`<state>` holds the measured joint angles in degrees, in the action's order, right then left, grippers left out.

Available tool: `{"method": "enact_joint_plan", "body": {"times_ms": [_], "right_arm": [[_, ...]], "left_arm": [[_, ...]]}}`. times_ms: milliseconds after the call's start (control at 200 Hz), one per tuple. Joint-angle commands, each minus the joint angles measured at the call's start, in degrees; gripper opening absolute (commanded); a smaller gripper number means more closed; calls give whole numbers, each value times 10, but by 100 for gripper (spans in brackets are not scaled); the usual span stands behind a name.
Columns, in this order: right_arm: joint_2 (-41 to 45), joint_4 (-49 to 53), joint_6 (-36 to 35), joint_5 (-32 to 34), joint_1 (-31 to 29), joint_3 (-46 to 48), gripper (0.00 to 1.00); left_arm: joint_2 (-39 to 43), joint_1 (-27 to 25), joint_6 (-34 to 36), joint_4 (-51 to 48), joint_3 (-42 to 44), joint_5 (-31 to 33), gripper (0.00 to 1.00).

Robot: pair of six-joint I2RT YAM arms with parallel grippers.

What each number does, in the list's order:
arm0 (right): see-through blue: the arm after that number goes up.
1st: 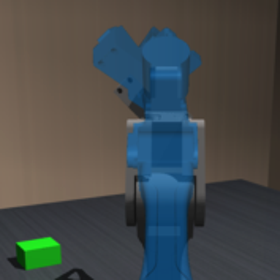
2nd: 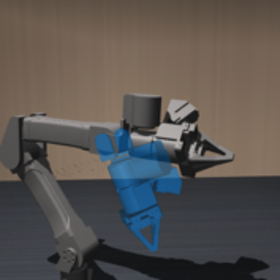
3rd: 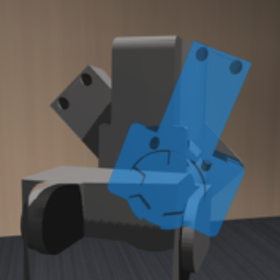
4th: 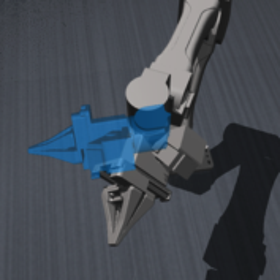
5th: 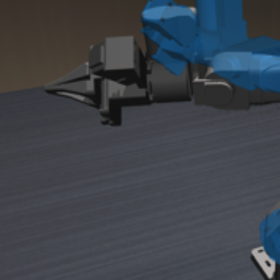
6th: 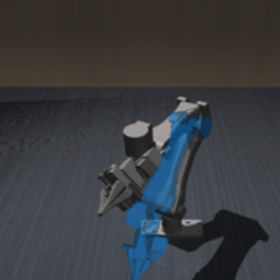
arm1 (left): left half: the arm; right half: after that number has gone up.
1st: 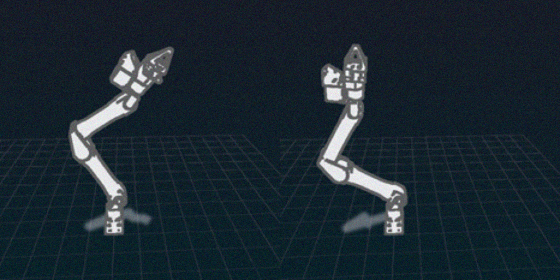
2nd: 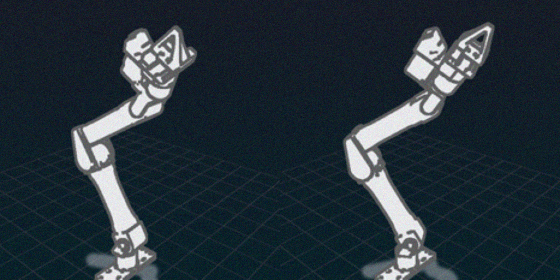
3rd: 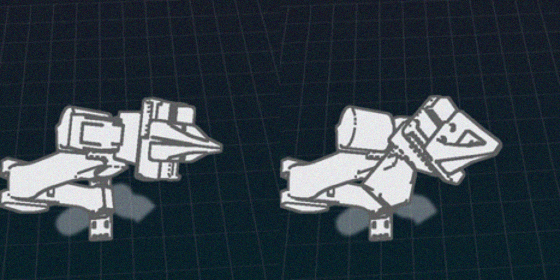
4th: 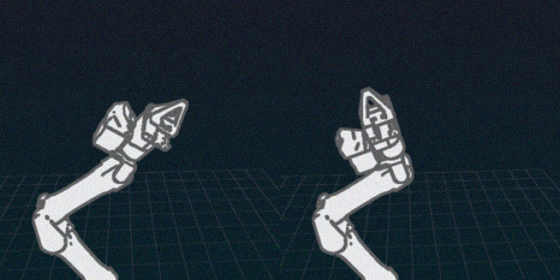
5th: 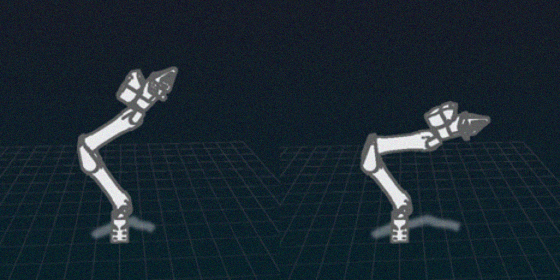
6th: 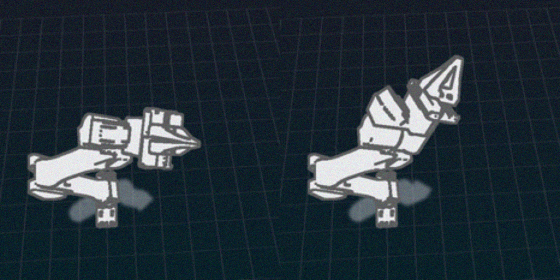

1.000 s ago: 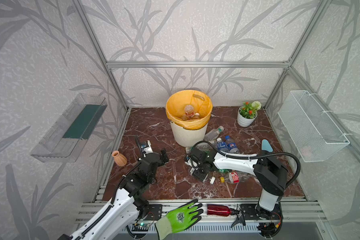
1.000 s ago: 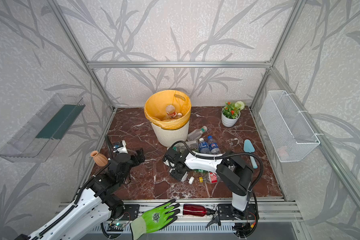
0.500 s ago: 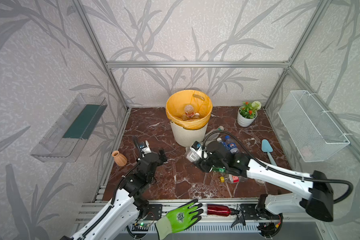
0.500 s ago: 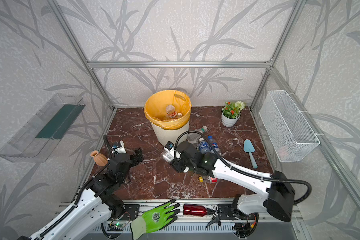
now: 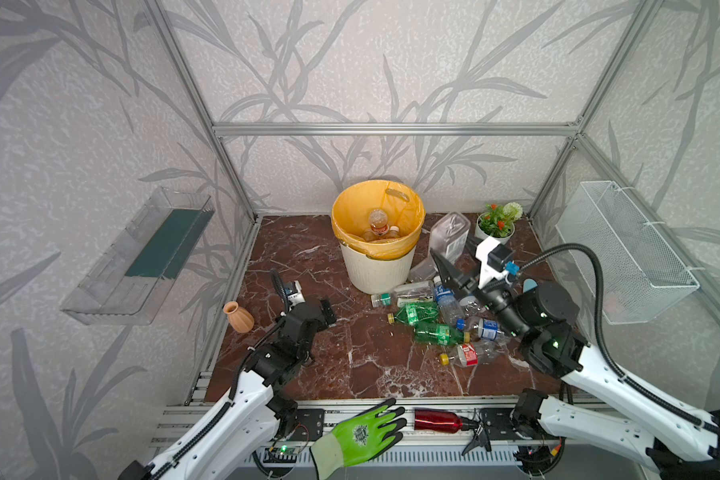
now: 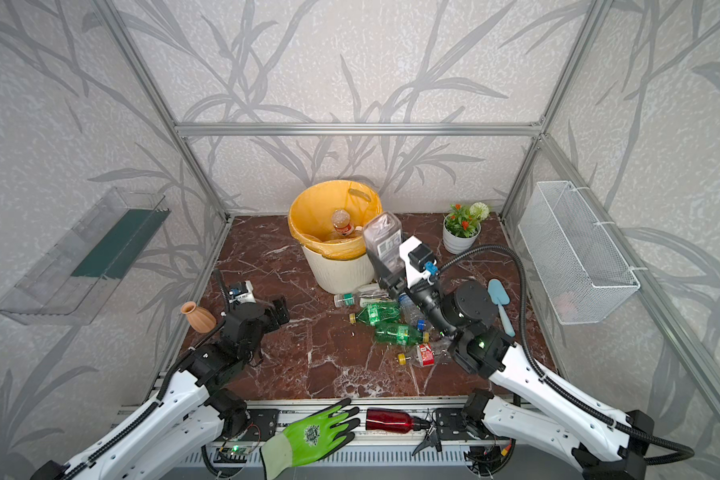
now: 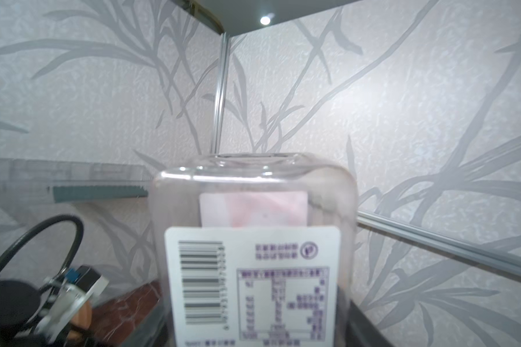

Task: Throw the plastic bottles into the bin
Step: 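Lift the square clear bottle over the bin with the right gripper and release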

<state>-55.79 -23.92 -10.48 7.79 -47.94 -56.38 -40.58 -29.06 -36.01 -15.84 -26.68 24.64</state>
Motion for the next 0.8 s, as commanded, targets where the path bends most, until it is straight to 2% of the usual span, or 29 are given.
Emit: {"method": "enact_joint_plan", "body": {"times_ms": [0, 95, 160, 280, 360, 415, 580, 795], "right_arm": [[-111, -19, 48, -62, 39, -84, 51], [-235, 54, 104, -123, 72, -212, 54], [-306, 123, 106, -135, 76, -298, 56], [-384, 202, 84, -120, 77, -390, 76], [-381, 195, 83, -101, 84, -389, 90], [-369, 193, 82, -97, 90, -385, 94], [-321, 224, 51, -60, 93, -375, 100], [-209, 213, 52, -13, 100, -237, 99]], "left_arm": [[-12, 3, -1, 0, -31, -23, 99], [-27, 3, 6, -5, -42, -37, 99], [-38, 3, 9, -7, -50, -42, 99], [-42, 2, 18, -20, -62, -49, 99], [-36, 2, 24, -21, -60, -52, 99], [-31, 2, 25, -22, -57, -54, 99], [-25, 2, 43, -12, -54, -76, 99], [-20, -2, 64, -3, -56, -94, 99]]}}
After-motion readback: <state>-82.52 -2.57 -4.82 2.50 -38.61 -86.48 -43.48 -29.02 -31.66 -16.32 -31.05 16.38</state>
